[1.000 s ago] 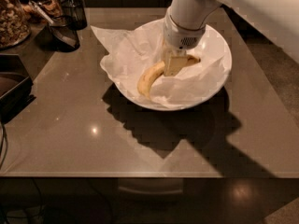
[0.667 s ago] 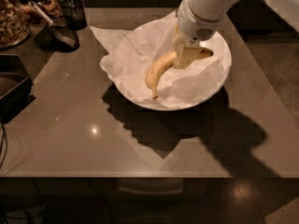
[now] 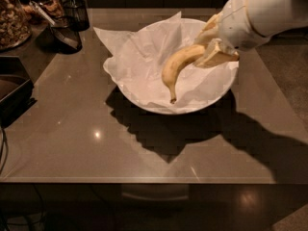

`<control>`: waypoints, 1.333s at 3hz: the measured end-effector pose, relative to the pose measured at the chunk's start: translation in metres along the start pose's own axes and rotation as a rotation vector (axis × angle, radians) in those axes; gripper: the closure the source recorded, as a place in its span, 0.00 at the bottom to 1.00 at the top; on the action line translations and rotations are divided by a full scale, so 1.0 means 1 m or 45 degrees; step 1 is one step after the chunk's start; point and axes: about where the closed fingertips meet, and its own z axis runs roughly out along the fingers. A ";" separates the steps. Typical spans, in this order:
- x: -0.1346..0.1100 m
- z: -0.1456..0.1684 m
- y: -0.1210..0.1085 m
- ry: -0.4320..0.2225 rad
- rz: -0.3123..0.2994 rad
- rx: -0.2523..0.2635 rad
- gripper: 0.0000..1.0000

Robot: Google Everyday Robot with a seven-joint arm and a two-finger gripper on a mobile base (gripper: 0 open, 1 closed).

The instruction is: Pick banana from white bowl

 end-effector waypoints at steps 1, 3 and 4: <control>-0.006 -0.040 0.007 -0.133 -0.026 0.133 1.00; -0.097 -0.113 0.014 -0.264 -0.271 0.272 1.00; -0.097 -0.113 0.014 -0.264 -0.271 0.272 1.00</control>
Offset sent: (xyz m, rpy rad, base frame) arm -0.1108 0.0367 0.1223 0.1490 -0.3251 0.2009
